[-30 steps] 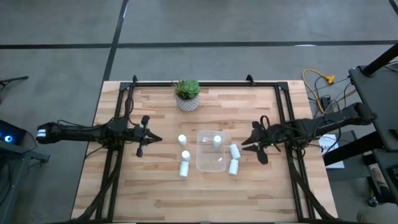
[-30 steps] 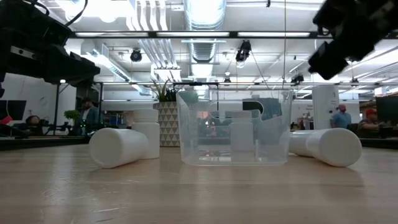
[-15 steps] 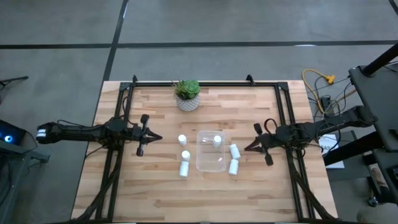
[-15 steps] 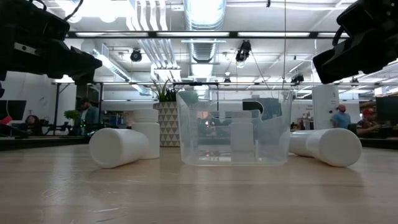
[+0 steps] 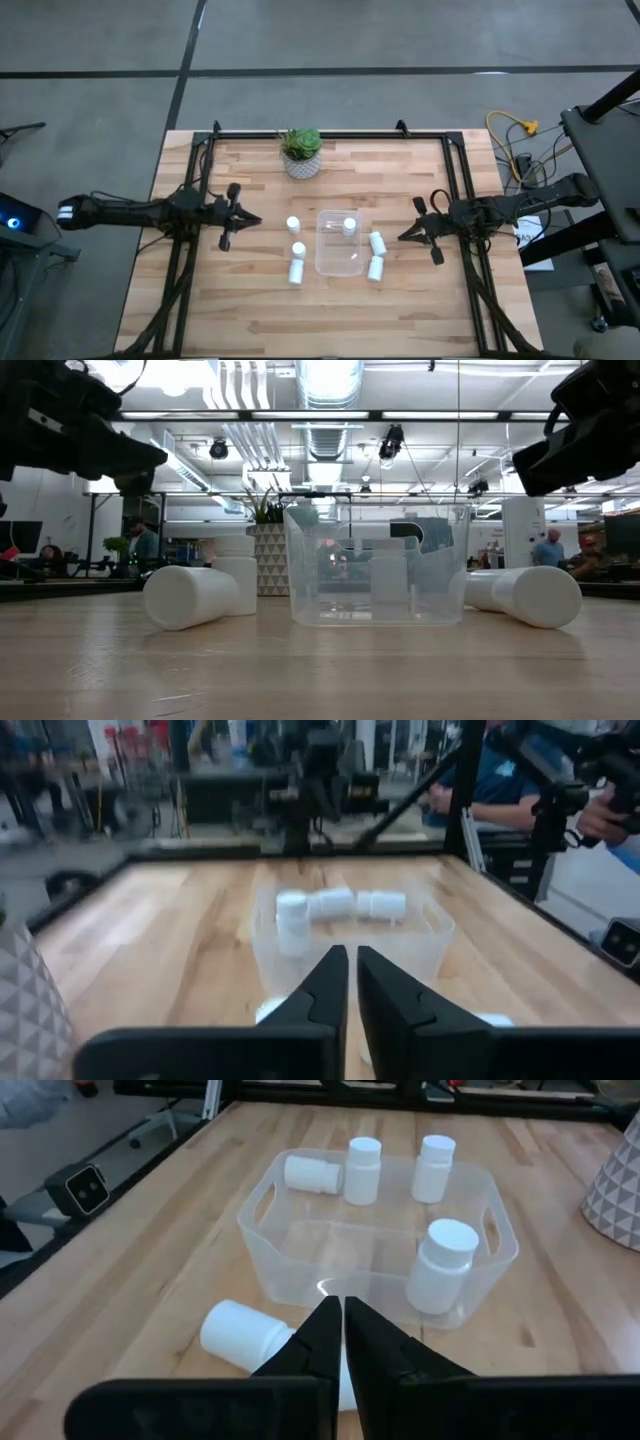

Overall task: Pick and place pill bottles into a basket
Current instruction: Put the white medicine bottle into the transparent bin

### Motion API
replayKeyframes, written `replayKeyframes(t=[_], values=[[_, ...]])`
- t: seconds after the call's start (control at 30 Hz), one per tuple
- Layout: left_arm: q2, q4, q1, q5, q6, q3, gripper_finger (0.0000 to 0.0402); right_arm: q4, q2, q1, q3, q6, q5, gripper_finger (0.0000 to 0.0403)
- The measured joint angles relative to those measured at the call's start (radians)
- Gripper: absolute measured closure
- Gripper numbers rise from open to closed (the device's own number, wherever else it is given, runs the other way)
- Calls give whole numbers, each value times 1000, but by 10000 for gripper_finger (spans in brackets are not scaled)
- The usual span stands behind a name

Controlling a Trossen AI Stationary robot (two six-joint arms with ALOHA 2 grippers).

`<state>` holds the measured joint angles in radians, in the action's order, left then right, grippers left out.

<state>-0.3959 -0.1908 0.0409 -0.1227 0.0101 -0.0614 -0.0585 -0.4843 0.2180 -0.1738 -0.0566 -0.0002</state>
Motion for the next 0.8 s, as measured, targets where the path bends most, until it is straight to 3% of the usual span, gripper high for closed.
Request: replayKeyframes(t=[0.2,0.4,0.6,0.8], values=[[-114,44,-4,-10,11,-110,318,-18,0,0,0,0,1,394],[-265,82,-4,-117,44,-239,240,-27,0,0,0,-21,2,394],[-413,336,-5,-246,279,-424,189,-52,0,0,0,-39,2,394],[-514,563,-36,-300,493,-553,183,-74,-2,0,0,-46,2,394]])
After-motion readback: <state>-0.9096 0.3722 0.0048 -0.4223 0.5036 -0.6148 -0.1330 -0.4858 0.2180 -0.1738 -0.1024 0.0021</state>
